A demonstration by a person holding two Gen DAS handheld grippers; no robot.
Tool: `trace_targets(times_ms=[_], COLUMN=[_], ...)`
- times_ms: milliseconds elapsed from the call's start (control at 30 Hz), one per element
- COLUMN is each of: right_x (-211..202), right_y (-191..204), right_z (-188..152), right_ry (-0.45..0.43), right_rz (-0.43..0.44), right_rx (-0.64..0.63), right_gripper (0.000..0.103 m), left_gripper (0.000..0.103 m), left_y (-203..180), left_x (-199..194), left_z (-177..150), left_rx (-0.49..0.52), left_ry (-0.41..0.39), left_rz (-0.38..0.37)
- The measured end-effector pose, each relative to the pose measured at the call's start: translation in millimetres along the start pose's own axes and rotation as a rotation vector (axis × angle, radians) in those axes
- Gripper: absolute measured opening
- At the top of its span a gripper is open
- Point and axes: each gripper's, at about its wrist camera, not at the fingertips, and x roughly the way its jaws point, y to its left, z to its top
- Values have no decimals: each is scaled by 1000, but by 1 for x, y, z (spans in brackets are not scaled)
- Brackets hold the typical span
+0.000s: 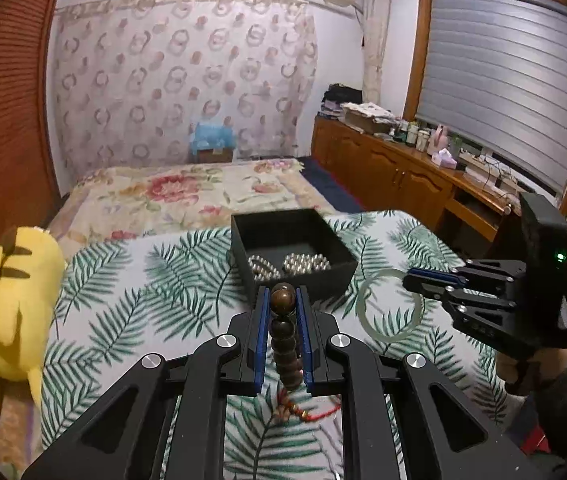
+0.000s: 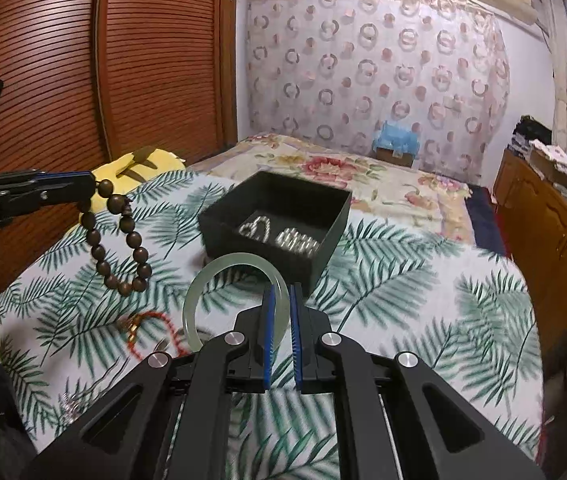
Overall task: Organize jewelry
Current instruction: 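Lift and carry the bead bracelet and jade bangle over the black box, then open both tools to drop the bracelet and bangle into the box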
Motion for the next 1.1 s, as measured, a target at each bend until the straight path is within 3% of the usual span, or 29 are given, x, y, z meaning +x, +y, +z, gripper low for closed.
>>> trace_targets(times_ms=[533,900,1100], right_x=[67,116,113], right_y=[-43,-33,-29], right_z=[72,57,56], right_ry=[-37,68,85], right_rz=[2,104,120], right_rx=[-32,-26,-31], right_gripper=[9,9,11], left_gripper=[12,12,12], left_y=[1,3,4], left_x=[38,87,114], left_z=[68,93,92], left_rx=[35,48,47], left_ry=[-41,-12,23], left_rz=[9,-11,-35])
